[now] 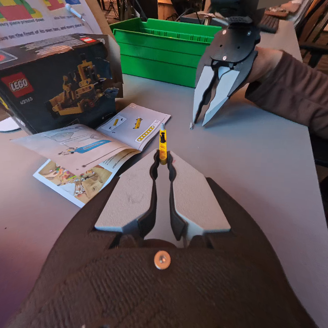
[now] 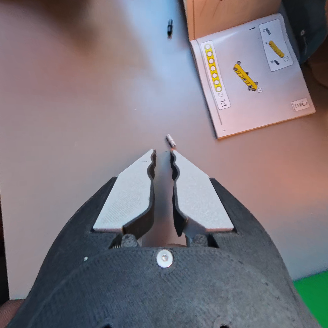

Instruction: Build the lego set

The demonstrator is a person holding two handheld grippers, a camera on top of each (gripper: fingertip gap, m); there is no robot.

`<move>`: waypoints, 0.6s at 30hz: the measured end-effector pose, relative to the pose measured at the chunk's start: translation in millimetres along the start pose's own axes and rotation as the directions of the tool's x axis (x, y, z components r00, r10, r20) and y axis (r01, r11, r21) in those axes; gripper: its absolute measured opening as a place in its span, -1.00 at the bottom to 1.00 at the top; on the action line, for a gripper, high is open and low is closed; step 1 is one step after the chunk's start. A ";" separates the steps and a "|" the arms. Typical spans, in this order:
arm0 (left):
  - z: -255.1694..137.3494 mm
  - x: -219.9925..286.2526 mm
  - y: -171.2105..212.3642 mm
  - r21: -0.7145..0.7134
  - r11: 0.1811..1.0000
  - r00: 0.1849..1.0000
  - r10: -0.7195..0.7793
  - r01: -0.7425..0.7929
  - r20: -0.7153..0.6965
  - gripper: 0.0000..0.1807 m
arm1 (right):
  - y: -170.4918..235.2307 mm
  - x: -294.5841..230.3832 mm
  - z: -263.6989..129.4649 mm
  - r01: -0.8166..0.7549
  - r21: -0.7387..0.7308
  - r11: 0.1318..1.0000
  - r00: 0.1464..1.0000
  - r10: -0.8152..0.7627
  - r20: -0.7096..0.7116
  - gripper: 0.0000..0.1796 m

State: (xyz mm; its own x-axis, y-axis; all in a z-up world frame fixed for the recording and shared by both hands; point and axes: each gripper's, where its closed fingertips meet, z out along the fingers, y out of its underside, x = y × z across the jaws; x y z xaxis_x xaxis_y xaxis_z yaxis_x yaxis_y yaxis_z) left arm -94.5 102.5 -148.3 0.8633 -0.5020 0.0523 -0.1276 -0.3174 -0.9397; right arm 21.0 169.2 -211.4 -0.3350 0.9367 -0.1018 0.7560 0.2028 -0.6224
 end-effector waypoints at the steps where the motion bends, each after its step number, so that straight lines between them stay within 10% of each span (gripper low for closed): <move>1: -1.4 -0.8 -1.0 0.010 0.999 0.999 -0.038 0.038 -0.016 -0.94 | -1.1 4.4 -1.0 -0.005 0.009 1.000 1.000 0.005 -0.022 -0.85; 18: -6.2 12.0 -7.4 0.041 0.960 0.944 -0.262 0.276 -0.200 -0.94 | -14.8 0.4 13.5 0.069 0.087 0.994 0.998 -0.070 0.003 -0.91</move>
State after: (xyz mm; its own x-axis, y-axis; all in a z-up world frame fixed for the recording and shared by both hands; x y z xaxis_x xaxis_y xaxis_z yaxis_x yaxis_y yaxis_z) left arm -86.2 93.9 -138.7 0.7507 -0.5517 0.3634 0.1354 -0.4100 -0.9020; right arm 2.1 162.8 -212.7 -0.3886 0.9194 -0.0609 0.6793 0.2413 -0.6931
